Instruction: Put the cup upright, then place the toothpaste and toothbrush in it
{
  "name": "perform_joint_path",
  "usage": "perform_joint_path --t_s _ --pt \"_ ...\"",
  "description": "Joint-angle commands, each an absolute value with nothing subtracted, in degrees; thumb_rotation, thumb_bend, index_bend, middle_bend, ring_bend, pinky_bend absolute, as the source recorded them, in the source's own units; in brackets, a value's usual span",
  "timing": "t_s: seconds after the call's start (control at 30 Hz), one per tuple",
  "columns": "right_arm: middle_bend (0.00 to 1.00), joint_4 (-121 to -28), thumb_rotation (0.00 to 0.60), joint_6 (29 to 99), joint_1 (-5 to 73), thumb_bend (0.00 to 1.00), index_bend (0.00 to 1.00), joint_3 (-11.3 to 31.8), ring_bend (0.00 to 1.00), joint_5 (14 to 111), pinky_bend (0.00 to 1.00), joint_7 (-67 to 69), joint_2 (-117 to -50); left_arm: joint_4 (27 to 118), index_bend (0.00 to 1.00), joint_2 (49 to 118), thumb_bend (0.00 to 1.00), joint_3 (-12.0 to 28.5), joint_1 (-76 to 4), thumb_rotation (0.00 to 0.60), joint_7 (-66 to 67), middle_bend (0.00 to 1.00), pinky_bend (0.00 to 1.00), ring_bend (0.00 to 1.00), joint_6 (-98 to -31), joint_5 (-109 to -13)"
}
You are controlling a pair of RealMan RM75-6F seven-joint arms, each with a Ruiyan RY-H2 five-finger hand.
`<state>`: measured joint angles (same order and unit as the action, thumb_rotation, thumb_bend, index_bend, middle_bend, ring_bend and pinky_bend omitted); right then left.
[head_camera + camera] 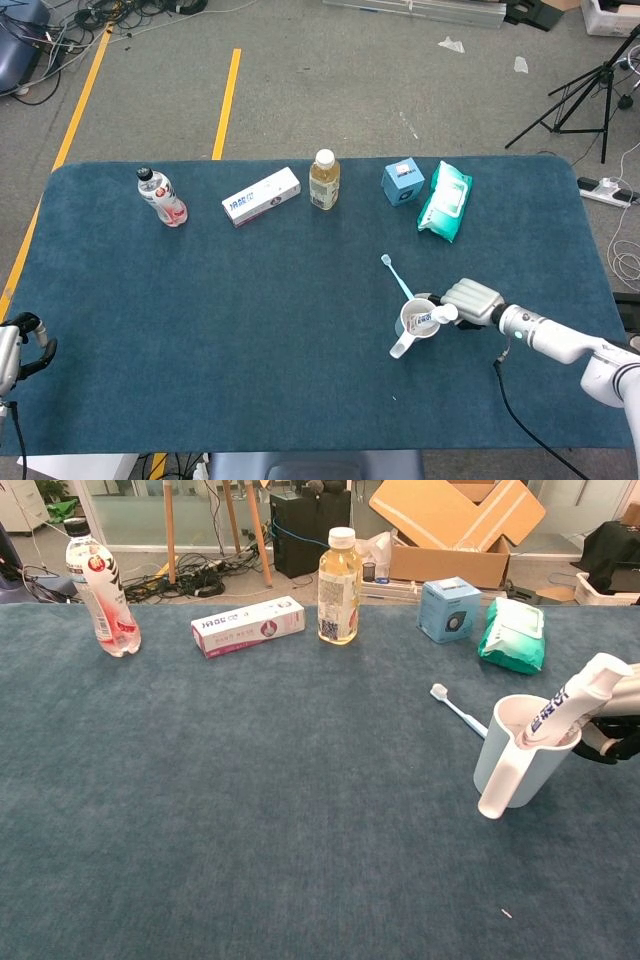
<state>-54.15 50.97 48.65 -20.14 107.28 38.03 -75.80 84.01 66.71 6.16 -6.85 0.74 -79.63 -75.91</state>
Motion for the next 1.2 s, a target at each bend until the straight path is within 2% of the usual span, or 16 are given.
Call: perform_joint_path --t_s 0.03,0.87,1.2 --pt "0.75 -54.0 0.6 51.1 48.7 0.93 0.0 -20.3 0.86 107.4 0.97 38.2 -76.0 83.9 0.57 66.7 0.36 6.2 -6.9 0.6 0.6 0.46 0.52 0.54 -79.5 -75.8" --pt "0.75 -53.3 0.6 50.4 49.2 0.93 0.0 -21.4 0.86 107.3 0.97 38.7 -77.0 83.7 0.57 66.9 0.36 6.2 -6.7 0.6 0.3 0.46 0.52 0.54 -79.7 -75.7" --pt "0.75 -53.9 0.6 52.2 49.3 0.93 0.0 -21.0 0.86 107.4 0.97 38.7 -76.7 83.7 0.57 66.9 0.36 6.2 -6.7 0.6 0.4 0.46 0.52 0.54 -79.5 -75.5"
